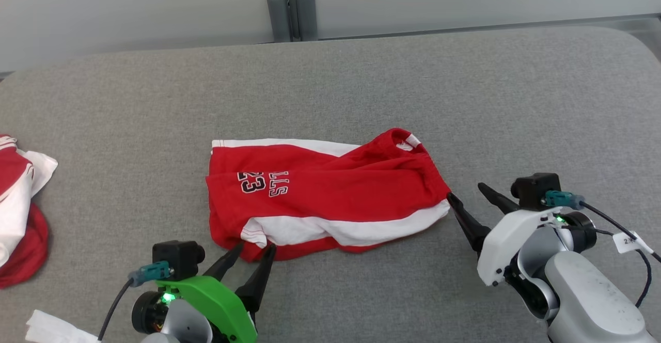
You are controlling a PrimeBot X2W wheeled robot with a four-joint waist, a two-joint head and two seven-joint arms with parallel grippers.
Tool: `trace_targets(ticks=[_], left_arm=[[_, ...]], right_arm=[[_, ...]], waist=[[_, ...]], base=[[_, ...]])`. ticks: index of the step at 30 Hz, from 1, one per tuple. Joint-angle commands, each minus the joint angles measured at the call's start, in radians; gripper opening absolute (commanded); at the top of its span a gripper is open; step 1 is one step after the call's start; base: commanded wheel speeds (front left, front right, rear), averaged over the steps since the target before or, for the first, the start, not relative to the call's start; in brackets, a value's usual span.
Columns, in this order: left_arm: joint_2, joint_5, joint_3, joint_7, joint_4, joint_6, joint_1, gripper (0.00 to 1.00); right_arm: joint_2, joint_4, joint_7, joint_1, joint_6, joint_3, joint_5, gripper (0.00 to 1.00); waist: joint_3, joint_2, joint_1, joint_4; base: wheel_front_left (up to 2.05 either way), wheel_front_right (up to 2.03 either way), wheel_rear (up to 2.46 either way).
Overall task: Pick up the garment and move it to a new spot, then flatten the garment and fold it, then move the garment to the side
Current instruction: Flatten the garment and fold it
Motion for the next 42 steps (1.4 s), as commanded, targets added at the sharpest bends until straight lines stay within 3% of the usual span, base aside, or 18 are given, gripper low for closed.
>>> trace_targets(ticks=[1,17,18,19,20,21,22,23,35,42], left_arm=[[-0.006,-0.011,-0.005,0.010,0.009,-0.008,-0.021,1.00],[-0.024,-0.046,-0.018,-0.013,0.099,-0.033,-0.109,1.00],[-0.023,-0.048,-0.021,-0.016,0.102,-0.035,-0.113,1.00],[-0.022,-0.049,-0.023,-0.015,0.103,-0.035,-0.114,0.83],[-0.020,-0.050,-0.025,-0.015,0.105,-0.034,-0.114,0.45],[-0.018,-0.051,-0.025,-0.017,0.106,-0.035,-0.113,0.22],[-0.016,-0.053,-0.026,-0.019,0.106,-0.035,-0.109,0.00],[-0.014,-0.055,-0.026,-0.020,0.106,-0.036,-0.104,0.00],[0.051,-0.068,0.007,-0.035,-0.017,-0.022,-0.032,0.00],[0.127,-0.072,0.036,0.028,-0.094,-0.032,-0.148,0.00]], right_arm=[[-0.007,0.015,0.018,-0.021,0.000,0.018,0.016,1.00],[-0.024,0.113,0.001,-0.100,0.000,0.143,0.113,1.00],[-0.024,0.117,-0.003,-0.102,0.000,0.151,0.119,0.90],[-0.024,0.120,-0.007,-0.104,0.000,0.156,0.121,0.54],[-0.024,0.122,-0.010,-0.107,0.000,0.163,0.126,0.42],[-0.025,0.121,-0.017,-0.110,0.000,0.168,0.130,0.33],[-0.025,0.123,-0.022,-0.111,0.000,0.173,0.137,0.07],[-0.024,0.123,-0.028,-0.109,0.000,0.176,0.145,0.00],[-0.063,0.017,-0.075,-0.055,0.000,0.197,0.286,0.00],[-0.103,-0.100,-0.065,-0.121,0.000,0.191,0.374,0.00]], waist=[[0.030,0.0000,0.0000,0.022],[0.065,0.0000,0.0000,0.031],[0.064,0.0000,0.0000,0.029],[0.064,0.0000,0.0000,0.027],[0.062,0.0000,0.0000,0.025],[0.061,0.0000,0.0000,0.023],[0.056,0.0000,0.0000,0.020],[0.052,0.0000,0.0000,0.019],[-0.019,0.0000,0.0000,0.014],[0.017,0.0000,0.0000,-0.003]], base=[[0.00,0.00,0.00],[0.00,0.00,0.00],[0.00,0.00,0.00],[0.00,0.00,0.00],[0.00,0.00,0.00],[0.00,0.00,0.00],[0.00,0.00,0.00],[0.00,0.00,0.00],[0.00,0.00,0.00],[0.00,0.00,0.00]])
